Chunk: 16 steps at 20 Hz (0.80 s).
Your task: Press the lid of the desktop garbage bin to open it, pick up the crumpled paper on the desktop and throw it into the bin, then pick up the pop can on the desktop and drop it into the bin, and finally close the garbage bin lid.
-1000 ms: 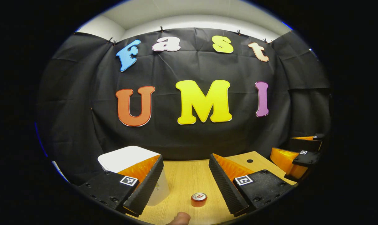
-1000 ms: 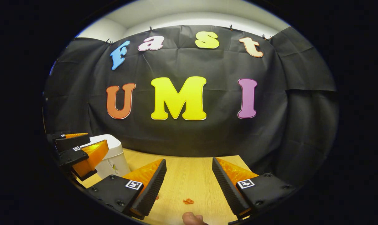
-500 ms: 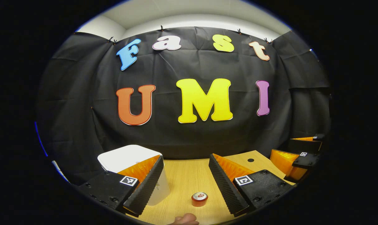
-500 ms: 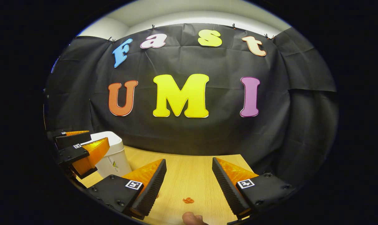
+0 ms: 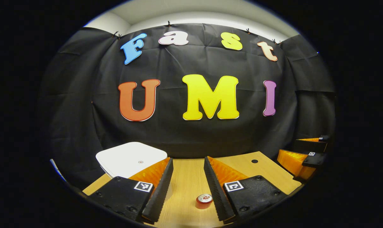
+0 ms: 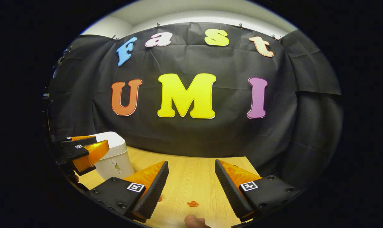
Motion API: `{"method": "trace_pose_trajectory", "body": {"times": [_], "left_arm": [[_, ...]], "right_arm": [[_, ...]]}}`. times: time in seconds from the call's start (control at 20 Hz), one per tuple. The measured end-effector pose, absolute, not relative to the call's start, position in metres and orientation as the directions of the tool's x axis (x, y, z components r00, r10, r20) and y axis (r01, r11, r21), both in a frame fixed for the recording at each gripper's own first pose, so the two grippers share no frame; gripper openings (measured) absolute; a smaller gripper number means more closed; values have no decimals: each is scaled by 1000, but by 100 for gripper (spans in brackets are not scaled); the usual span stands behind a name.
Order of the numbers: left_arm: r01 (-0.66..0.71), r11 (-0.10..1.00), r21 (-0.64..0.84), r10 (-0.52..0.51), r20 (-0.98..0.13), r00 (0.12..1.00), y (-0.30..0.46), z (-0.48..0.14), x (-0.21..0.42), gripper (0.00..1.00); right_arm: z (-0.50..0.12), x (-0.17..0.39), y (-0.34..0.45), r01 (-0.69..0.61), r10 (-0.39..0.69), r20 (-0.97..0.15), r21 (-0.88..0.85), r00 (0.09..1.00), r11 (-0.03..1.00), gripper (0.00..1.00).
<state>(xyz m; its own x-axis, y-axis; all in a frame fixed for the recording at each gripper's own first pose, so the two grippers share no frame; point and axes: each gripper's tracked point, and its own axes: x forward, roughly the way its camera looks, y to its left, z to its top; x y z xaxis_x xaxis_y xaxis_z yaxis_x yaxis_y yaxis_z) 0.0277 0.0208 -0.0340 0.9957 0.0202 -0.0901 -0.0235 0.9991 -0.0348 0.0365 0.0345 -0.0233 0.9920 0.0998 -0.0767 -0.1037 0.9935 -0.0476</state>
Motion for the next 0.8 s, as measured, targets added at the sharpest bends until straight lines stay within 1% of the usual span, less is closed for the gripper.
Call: {"method": "trace_pose_trajectory", "body": {"times": [0.05,0.1,0.15,0.2,0.3,0.35,0.4,0.45,0.5,0.55,0.6,0.75,0.8], "left_arm": [[-32,999,-33,29,-92,995,24,-35,29,63],[-50,998,-26,47,-89,995,31,-35,31,57],[-78,997,-17,77,-79,994,41,-33,33,59],[-96,995,-10,95,-65,993,48,-30,34,43],[-98,995,-7,97,-52,994,55,-30,41,33],[-110,994,-1,109,-53,993,60,-30,45,30],[-120,993,2,120,-56,991,65,-31,48,30],[-137,990,7,138,-62,989,72,-32,51,22],[-160,987,9,160,-66,985,80,-33,54,17],[-171,985,2,171,-66,983,86,-33,58,15],[-187,982,5,186,-68,980,92,-33,61,8],[-237,970,51,240,-75,968,113,-36,73,3],[-254,965,64,259,-83,962,121,-37,76,3]], "right_arm": [[-21,37,39,-109,105,-73,-54,992,993,93],[-21,37,42,-117,113,-72,-57,991,991,93],[-21,38,46,-122,117,-75,-60,990,991,93],[-23,41,50,-127,122,-79,-64,989,990,93],[-25,44,55,-132,126,-87,-73,988,989,93],[-25,47,57,-133,126,-92,-74,988,988,93],[-26,49,59,-138,131,-99,-67,986,988,93],[-27,50,61,-139,133,-102,-58,986,989,93],[-27,52,61,-135,128,-105,-60,986,989,93],[-27,55,63,-135,128,-107,-61,986,989,93],[-29,58,64,-134,127,-111,-60,986,989,93],[-33,62,71,-136,127,-129,-65,983,989,93],[-34,65,73,-141,131,-132,-66,983,988,93]]}}
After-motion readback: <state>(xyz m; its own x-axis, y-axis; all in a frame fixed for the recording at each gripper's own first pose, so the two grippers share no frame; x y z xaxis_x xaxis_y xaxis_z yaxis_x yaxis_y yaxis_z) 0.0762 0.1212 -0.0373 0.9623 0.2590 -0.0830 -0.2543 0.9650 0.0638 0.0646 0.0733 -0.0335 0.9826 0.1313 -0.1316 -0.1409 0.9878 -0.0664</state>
